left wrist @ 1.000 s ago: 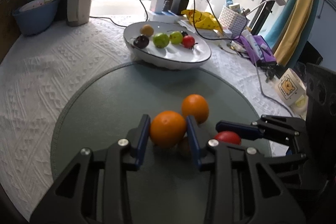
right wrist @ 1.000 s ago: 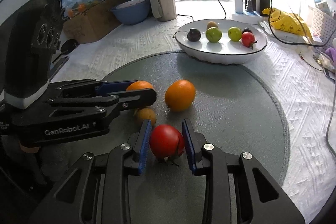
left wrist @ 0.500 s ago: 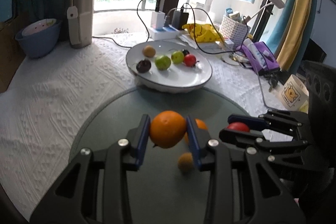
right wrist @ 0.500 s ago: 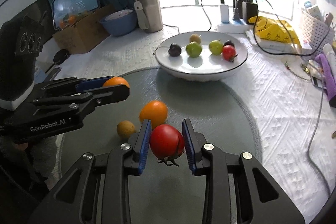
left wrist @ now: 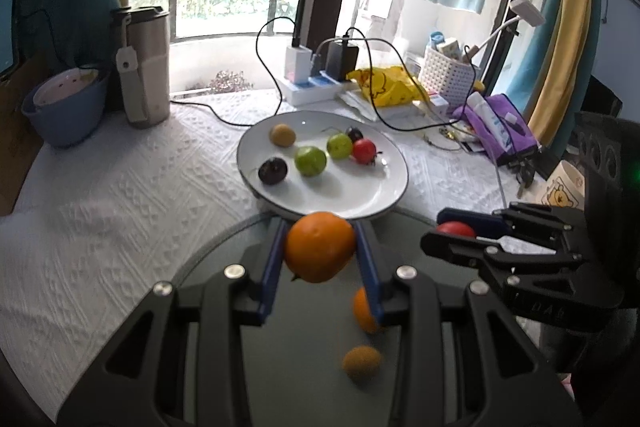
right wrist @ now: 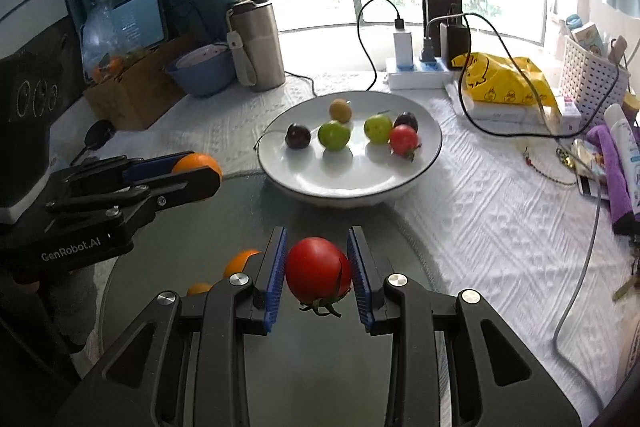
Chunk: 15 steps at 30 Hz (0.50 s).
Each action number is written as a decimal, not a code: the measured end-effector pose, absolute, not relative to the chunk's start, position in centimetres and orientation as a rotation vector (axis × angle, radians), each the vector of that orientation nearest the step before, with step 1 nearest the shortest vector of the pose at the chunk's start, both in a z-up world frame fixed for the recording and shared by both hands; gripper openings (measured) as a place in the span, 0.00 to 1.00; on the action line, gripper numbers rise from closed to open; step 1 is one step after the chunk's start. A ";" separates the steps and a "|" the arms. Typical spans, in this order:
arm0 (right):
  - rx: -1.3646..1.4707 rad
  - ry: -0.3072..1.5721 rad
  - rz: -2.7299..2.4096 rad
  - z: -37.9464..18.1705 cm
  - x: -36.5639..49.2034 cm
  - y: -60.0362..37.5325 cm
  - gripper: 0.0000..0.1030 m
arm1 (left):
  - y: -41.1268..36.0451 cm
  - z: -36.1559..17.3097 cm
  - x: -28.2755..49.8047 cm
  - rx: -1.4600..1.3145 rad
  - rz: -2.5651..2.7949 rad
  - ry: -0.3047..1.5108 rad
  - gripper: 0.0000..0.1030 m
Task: Organize fruits
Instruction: 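Carry the tomato and orange into the white bowl and open both grippers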
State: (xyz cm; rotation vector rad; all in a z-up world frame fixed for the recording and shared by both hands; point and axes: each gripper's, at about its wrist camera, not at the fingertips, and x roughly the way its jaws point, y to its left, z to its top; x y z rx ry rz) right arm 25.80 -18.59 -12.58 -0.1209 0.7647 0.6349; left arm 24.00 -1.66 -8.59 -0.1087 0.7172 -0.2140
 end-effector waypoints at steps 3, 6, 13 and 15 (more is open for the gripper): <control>-0.118 0.760 0.633 -12.4 26.5 -18.7 0.32 | -1.9 -8.5 24.7 -0.097 -0.216 0.717 0.35; -0.114 0.762 0.630 -12.4 27.4 -18.8 0.32 | -2.0 -8.6 25.4 -0.096 -0.217 0.721 0.35; -0.127 0.750 0.629 -12.0 29.6 -18.7 0.32 | -2.1 -9.0 27.3 -0.099 -0.215 0.739 0.35; -0.139 0.742 0.631 -11.8 30.2 -18.6 0.32 | -2.2 -9.2 27.9 -0.095 -0.218 0.743 0.35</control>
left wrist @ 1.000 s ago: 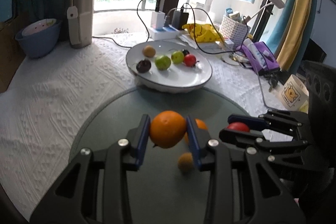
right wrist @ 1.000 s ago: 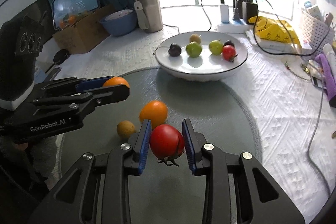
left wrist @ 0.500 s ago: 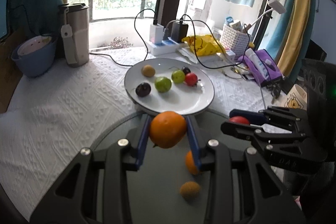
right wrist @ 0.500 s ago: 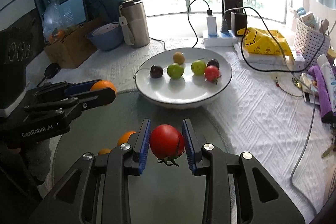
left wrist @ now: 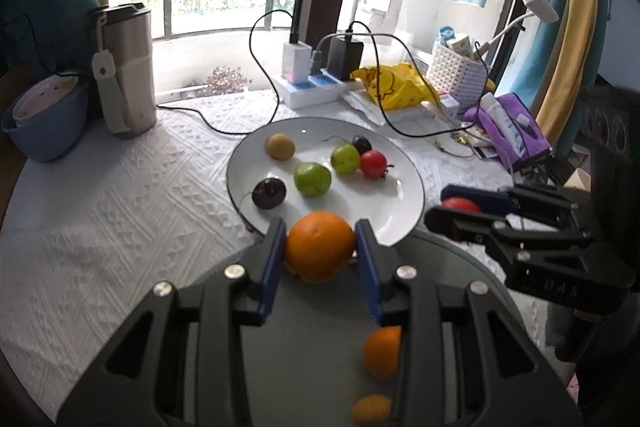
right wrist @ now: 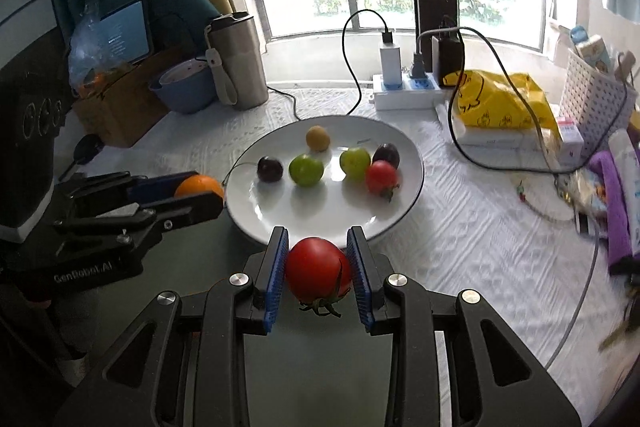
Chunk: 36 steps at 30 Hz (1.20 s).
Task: Organize fruits
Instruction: 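Carry the tomato and orange into the white bowl and open both grippers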
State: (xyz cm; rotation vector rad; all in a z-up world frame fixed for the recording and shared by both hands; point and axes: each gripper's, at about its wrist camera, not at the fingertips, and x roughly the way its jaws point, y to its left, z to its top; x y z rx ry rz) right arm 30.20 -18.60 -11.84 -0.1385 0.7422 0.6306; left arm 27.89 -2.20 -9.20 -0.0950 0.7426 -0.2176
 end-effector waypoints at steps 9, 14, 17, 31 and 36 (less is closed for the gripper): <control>-0.164 0.746 0.650 -12.3 33.6 -17.1 0.32 | -2.2 -10.4 30.3 -0.105 -0.215 0.773 0.36; -0.173 0.768 0.662 -13.2 35.0 -16.2 0.32 | -2.1 -11.1 31.3 -0.112 -0.203 0.793 0.35; -0.177 0.786 0.661 -13.8 35.8 -15.9 0.32 | -1.8 -11.4 32.1 -0.120 -0.194 0.805 0.35; -0.211 0.826 0.656 -14.8 39.0 -14.1 0.32 | -1.3 -12.0 33.5 -0.156 -0.200 0.809 0.36; -0.200 0.820 0.642 -14.6 39.2 -13.9 0.32 | -0.8 -11.8 33.2 -0.179 -0.193 0.807 0.36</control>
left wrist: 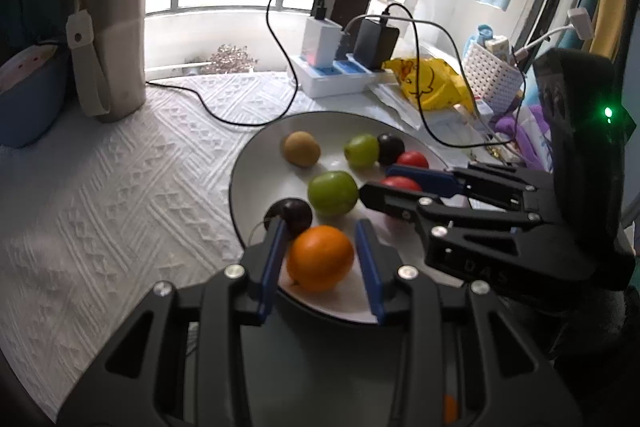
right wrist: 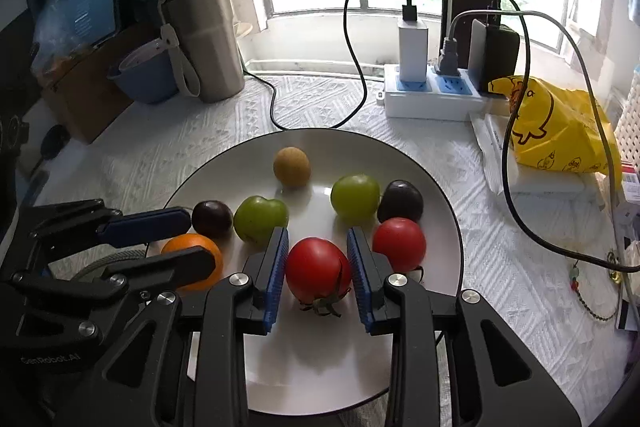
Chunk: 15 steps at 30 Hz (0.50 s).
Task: Organize fruits
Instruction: 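Carry the tomato and orange into the white bowl and open both grippers, then move both open grippers back over the remaining orange and yellow fruit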
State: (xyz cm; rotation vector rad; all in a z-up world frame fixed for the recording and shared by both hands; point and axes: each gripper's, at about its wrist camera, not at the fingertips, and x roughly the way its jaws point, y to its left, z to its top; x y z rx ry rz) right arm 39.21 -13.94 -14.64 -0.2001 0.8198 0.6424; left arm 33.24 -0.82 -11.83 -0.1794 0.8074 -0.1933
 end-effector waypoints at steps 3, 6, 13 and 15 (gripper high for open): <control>-0.203 0.816 0.637 -14.5 38.7 -13.9 0.32 | -0.6 -11.4 32.7 -0.181 -0.187 0.786 0.36; -0.195 0.806 0.634 -14.0 38.2 -13.9 0.32 | -0.5 -11.1 32.1 -0.181 -0.181 0.778 0.37; -0.193 0.751 0.601 -12.2 36.0 -14.7 0.35 | -0.5 -10.1 30.0 -0.168 -0.175 0.755 0.37; -0.204 0.729 0.580 -11.7 35.0 -14.8 0.35 | -0.5 -9.8 29.1 -0.170 -0.168 0.755 0.37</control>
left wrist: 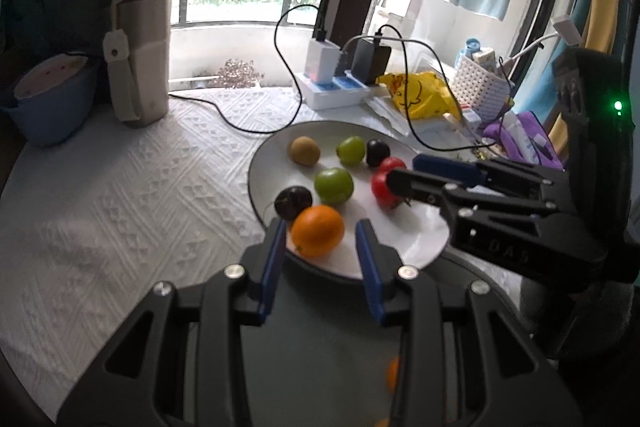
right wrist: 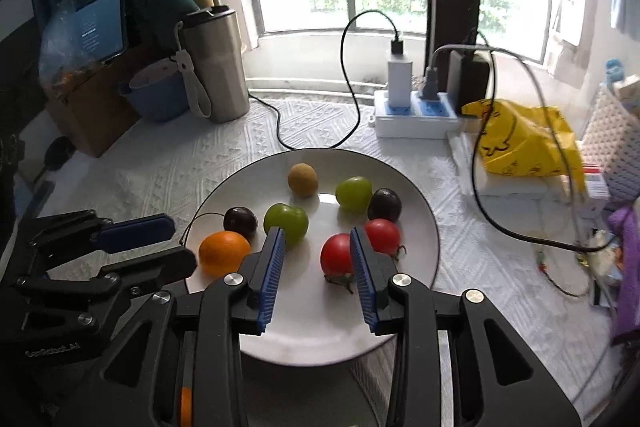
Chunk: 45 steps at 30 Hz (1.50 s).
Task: Organize fruits
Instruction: 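Move both open grippers back over the remaining orange and yellow fruit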
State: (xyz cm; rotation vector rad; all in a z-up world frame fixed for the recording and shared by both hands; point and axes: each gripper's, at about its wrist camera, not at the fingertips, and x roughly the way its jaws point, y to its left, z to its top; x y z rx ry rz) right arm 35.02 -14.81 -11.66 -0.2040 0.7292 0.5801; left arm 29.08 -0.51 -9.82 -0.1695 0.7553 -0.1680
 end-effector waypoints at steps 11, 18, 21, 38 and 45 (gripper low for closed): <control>-0.269 0.619 0.495 -9.7 29.9 -15.0 0.36 | -0.8 -8.4 23.9 -0.033 -0.067 0.659 0.37; -0.308 0.602 0.520 -9.2 27.0 -15.1 0.38 | -0.6 -8.7 20.4 -0.050 -0.061 0.654 0.52; -0.294 0.606 0.506 -9.2 25.9 -15.5 0.38 | -0.4 -9.1 18.6 -0.075 -0.047 0.653 0.73; -0.318 0.744 0.619 -13.1 23.0 -13.7 0.38 | -0.4 -11.4 13.7 -0.169 0.026 0.671 0.84; -0.275 0.782 0.660 -14.5 23.5 -13.6 0.52 | -0.8 -11.9 14.0 -0.169 0.025 0.688 0.84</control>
